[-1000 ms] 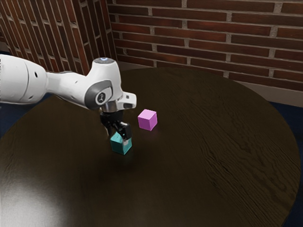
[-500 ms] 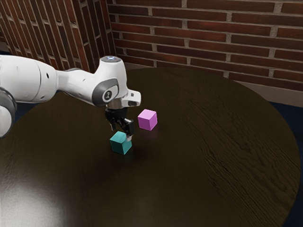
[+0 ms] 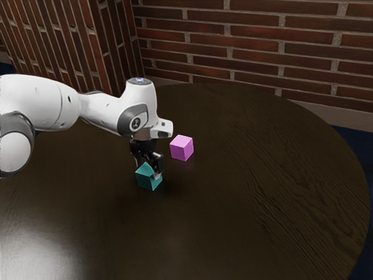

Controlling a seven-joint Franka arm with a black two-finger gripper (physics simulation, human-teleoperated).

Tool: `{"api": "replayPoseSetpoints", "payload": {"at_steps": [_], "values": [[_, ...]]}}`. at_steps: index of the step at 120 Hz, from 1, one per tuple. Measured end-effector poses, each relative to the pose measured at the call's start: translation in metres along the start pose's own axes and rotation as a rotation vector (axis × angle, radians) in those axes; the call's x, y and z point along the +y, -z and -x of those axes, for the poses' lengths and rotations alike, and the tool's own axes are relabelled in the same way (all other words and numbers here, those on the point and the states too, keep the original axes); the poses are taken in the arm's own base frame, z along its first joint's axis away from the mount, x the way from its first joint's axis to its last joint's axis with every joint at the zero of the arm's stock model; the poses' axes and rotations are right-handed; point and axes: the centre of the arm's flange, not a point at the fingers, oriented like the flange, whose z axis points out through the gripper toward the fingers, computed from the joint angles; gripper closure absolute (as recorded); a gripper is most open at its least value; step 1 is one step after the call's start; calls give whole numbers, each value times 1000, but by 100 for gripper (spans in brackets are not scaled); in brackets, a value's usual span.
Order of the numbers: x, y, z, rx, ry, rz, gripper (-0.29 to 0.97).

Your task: Pick up the blue block with one arm, and put the blue block on the pink block with one arm

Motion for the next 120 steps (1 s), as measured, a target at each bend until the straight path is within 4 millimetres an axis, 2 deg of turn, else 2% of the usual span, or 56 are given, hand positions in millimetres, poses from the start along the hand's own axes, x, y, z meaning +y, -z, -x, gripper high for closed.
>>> {"api": "replayPoseSetpoints", "payload": {"at_steps": [28, 48, 94, 101, 120], "values": [[-4, -7, -2, -2, 25, 17, 0], [-15, -8, 1, 4, 93, 51, 0], [-8, -21, -1, 2, 129, 70, 0], [-8, -21, -1, 3, 132, 69, 3], [-9, -19, -2, 10, 135, 64, 22]]}}
